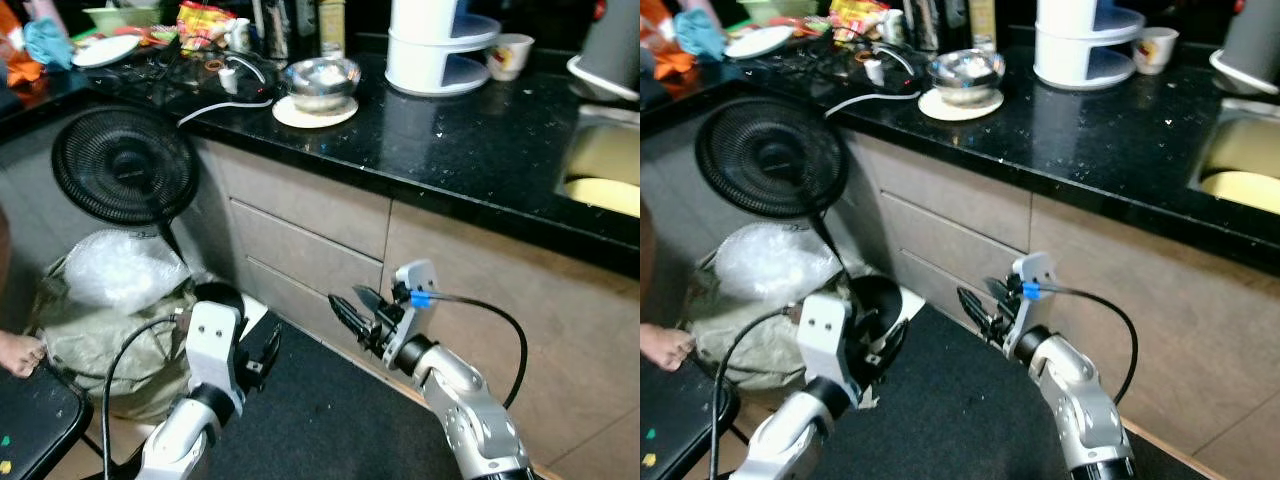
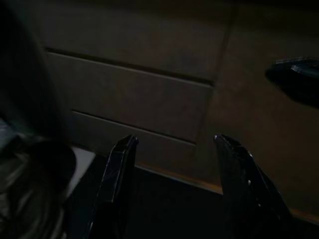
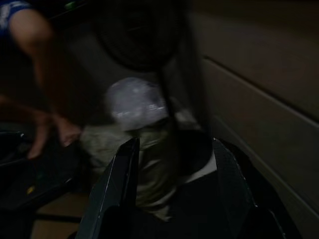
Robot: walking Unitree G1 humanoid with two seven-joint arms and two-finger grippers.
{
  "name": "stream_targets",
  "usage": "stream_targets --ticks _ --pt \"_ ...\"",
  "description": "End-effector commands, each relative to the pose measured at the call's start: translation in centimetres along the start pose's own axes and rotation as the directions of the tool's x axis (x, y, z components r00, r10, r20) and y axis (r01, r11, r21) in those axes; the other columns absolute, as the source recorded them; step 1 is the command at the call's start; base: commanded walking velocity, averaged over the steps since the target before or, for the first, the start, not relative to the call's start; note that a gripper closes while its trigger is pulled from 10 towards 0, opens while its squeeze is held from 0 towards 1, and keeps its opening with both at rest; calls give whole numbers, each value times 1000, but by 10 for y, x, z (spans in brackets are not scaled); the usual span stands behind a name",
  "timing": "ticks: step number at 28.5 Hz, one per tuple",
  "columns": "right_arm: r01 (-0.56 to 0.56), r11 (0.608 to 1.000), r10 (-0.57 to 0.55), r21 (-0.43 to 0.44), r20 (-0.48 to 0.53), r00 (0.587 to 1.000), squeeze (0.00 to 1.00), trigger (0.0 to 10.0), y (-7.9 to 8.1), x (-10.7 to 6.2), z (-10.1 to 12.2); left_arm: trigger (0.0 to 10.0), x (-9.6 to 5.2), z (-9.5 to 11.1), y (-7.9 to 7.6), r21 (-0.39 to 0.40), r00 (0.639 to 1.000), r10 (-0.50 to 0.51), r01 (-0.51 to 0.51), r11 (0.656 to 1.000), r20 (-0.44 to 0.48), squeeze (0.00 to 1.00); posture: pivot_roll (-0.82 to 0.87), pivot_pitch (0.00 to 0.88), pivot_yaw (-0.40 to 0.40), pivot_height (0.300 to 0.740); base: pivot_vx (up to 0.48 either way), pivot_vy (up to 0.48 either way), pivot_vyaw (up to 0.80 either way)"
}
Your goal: Kitchen organization
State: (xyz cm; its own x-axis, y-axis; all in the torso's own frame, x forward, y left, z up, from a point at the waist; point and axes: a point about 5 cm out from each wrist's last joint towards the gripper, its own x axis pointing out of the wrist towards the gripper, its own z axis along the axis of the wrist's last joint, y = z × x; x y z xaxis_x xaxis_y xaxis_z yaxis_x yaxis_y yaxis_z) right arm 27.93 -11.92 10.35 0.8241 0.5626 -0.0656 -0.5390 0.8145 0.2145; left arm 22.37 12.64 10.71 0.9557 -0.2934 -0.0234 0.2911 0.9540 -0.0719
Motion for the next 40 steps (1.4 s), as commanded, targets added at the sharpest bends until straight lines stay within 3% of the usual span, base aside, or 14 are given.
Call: stream_targets --ticks 1,7,16,26,27,28,32,40 --pt "-20 1000 20 3 4 1000 0 10000 5 3 -3 10000 -2 -7 5 16 1000 17 -16 1000 -26 0 12 0 29 740 0 0 788" --pt "-21 1000 21 9 12 1000 0 10000 5 4 -3 10000 -1 -7 6 19 1000 17 -16 1000 -26 0 10 0 34 740 0 0 785" --pt "-25 999 24 36 49 999 0 10000 5 5 3 10000 0 -2 6 18 1000 0 0 1000 -8 0 11 0 44 740 0 0 0" --pt "-205 978 201 38 98 975 0 10000 21 5 17 10000 0 2 8 27 1000 -3 3 1000 -2 0 33 0 51 740 158 0 0" --pt "-309 951 301 29 155 941 0 10000 34 7 34 10000 0 3 9 37 1000 4 -4 999 3 0 40 0 52 740 285 0 0" --pt "-309 951 301 29 155 941 0 10000 34 7 34 10000 0 3 9 37 1000 4 -4 999 3 0 40 0 52 740 285 0 0" --pt "-381 925 369 -5 260 892 0 10000 50 18 72 10000 -1 7 11 58 1000 22 -23 998 20 0 45 0 47 740 300 0 0" --pt "-392 919 385 -36 291 876 0 10000 56 26 83 10000 -1 11 13 69 998 44 -46 997 37 0 55 0 44 740 323 0 0"
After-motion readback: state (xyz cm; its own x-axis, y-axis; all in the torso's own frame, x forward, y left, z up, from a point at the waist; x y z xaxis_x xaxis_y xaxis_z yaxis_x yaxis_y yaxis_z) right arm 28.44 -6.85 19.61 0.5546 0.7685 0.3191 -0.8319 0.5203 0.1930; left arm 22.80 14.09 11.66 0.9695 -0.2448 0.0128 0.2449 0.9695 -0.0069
